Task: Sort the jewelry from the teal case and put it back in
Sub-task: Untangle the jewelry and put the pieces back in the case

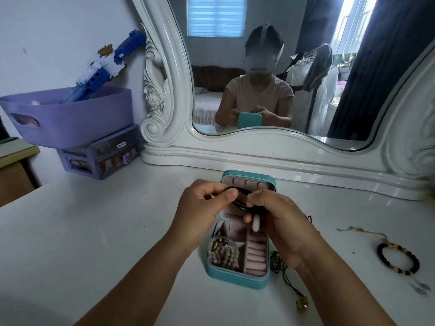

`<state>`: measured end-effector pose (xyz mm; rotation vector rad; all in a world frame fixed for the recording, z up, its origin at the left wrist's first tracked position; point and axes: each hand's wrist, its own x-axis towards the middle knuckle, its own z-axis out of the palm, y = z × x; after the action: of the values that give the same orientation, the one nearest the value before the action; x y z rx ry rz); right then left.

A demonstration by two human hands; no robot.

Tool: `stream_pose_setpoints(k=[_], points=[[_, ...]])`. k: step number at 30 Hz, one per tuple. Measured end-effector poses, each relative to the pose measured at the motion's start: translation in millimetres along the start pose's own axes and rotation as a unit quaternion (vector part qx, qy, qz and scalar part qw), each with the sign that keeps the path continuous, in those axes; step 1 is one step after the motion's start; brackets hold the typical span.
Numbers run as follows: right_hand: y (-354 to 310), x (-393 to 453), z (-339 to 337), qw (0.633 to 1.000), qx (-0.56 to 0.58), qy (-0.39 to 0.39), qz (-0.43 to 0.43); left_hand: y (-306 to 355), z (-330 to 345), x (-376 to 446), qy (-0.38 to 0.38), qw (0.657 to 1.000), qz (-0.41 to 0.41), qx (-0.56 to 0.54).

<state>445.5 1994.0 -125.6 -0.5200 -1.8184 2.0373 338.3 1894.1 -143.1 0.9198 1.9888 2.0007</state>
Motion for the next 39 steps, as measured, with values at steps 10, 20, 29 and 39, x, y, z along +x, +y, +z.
stream_pose_setpoints(k=[10, 20, 29, 39], points=[[17.0, 12.4, 14.8, 0.856, -0.356, 0.286, -0.245, -7.7, -3.3, 11.5, -0.015, 0.998, -0.003, -0.056], [12.8, 20.2, 18.5, 0.883, -0.358, 0.248, -0.177, -12.0, 2.9, 13.0, -0.057, 0.996, 0.059, -0.030], [20.2, 24.9, 10.8, 0.811, -0.468, 0.182, -0.300, -1.3, -2.6, 22.5, -0.099, 0.995, 0.029, -0.004], [32.4, 35.6, 2.2, 0.795, -0.444, 0.185, -0.370, -2.9, -11.1, 27.9, -0.120, 0.992, 0.026, 0.033]])
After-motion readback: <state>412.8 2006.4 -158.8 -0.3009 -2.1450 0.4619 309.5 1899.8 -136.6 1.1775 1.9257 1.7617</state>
